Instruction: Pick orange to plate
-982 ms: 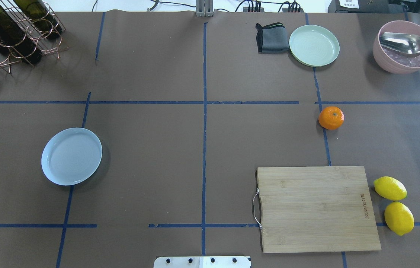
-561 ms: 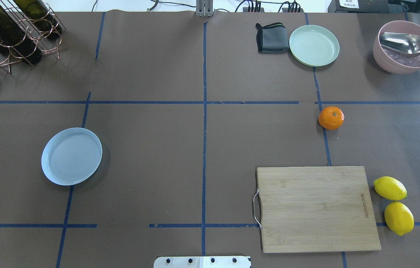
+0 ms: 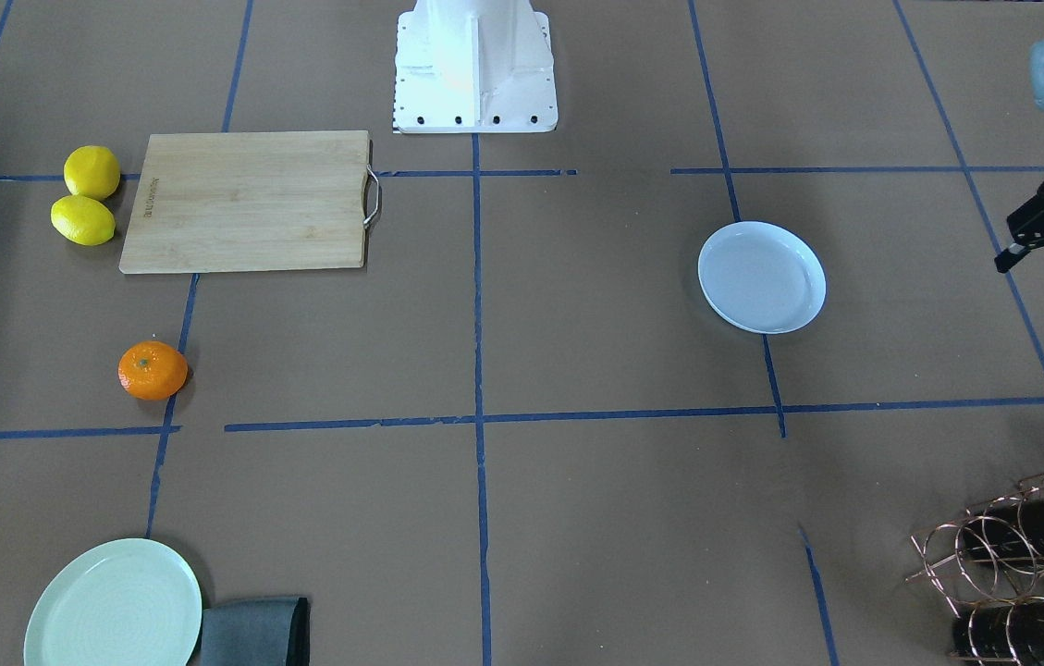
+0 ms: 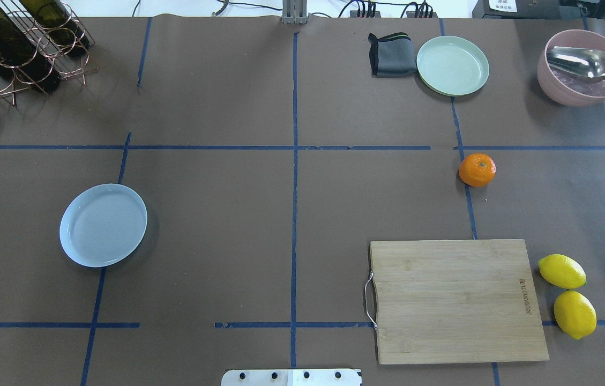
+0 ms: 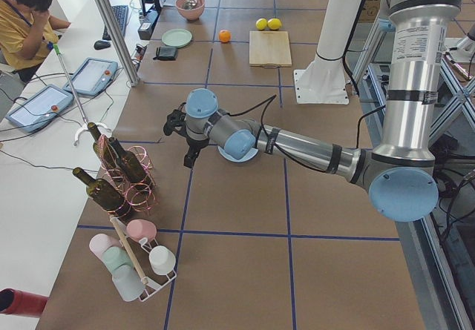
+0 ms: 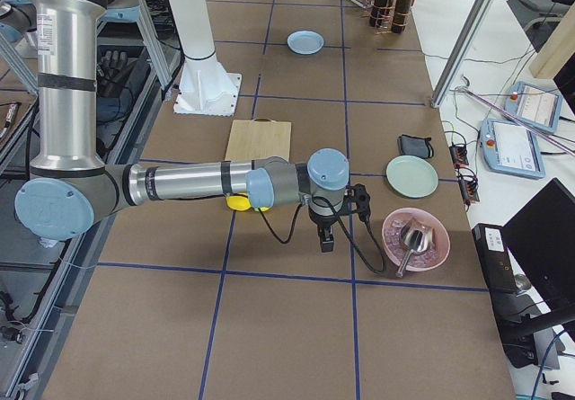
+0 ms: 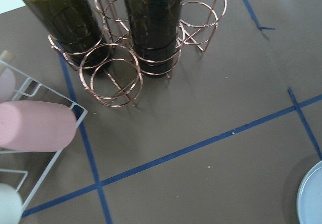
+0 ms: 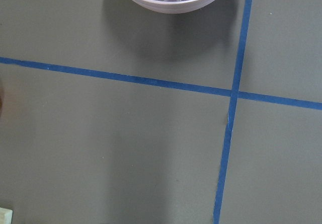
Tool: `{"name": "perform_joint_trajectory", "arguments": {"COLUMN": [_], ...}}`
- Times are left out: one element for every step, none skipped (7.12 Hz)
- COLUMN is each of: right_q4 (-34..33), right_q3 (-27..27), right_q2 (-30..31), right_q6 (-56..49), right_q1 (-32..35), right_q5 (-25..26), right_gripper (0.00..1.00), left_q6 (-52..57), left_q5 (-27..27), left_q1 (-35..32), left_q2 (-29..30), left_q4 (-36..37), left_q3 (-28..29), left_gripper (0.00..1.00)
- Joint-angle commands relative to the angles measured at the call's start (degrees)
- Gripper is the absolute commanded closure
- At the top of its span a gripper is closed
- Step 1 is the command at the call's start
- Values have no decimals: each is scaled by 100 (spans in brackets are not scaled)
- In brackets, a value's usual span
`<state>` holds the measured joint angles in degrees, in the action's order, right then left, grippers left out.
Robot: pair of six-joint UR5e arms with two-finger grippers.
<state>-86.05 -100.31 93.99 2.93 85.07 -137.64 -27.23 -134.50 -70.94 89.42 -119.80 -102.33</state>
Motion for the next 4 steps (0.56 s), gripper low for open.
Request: {"name": "perform_joint_trajectory", "arguments": {"right_q4": [1,1,1,1], "right_q3": [-41,-50,-50,-41], "right_q2": [40,49,58,58], "right_q6": [15,15,15,6], "right_q1": [-8,-8,-8,-8], "right_q5": [0,0,0,0], "right_gripper": [0,0,0,0], "left_q6": [-2356,-3105,-3730,-4163], "left_q5": [990,1535,2036,2302], "left_q1": [1418,2034,2588,2899], "left_q2": [-686,-750,-750,-742], "left_q4": [-1777,-1949,-1968,-1977], "left_q3": [-6,-6,55,73], "left_gripper": [0,0,4,15]}}
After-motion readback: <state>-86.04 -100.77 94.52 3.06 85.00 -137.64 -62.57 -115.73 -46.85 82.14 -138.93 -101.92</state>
